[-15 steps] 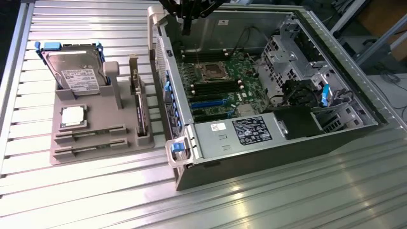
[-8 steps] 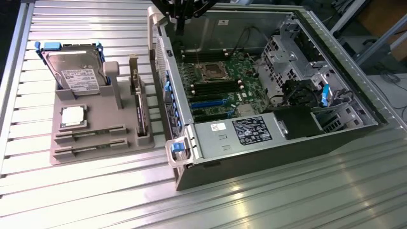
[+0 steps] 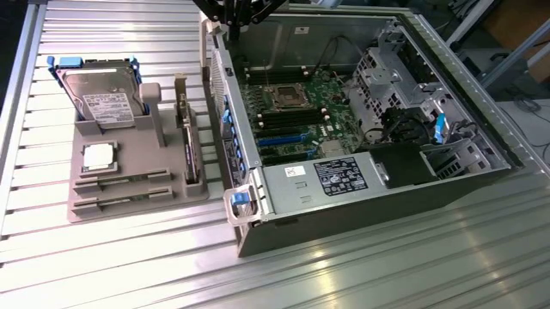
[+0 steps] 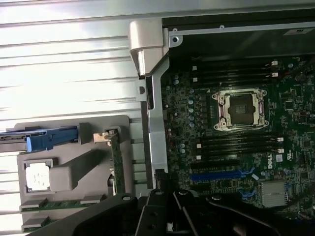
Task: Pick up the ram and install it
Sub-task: 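Reach for the ram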
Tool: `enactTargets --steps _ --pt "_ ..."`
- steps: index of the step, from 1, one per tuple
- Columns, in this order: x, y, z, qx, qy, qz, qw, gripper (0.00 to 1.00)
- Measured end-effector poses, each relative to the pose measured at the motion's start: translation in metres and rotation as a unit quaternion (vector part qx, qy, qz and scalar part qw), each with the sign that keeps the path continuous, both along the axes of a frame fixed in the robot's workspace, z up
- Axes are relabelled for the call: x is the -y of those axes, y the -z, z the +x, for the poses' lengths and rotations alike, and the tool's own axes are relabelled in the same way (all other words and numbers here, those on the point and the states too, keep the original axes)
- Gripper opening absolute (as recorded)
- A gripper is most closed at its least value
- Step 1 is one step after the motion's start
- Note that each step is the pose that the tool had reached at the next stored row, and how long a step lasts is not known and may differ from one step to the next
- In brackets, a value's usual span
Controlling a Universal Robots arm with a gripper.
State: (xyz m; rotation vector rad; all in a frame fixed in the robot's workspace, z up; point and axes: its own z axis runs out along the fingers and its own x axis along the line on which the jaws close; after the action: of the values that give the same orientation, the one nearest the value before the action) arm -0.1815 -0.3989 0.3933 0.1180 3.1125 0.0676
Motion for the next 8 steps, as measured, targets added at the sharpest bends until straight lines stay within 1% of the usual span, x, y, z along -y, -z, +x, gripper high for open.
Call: enactTargets --steps 8 --pt "0.0000 0.0000 -0.0086 0.0000 0.000 0.0000 1.0000 0.11"
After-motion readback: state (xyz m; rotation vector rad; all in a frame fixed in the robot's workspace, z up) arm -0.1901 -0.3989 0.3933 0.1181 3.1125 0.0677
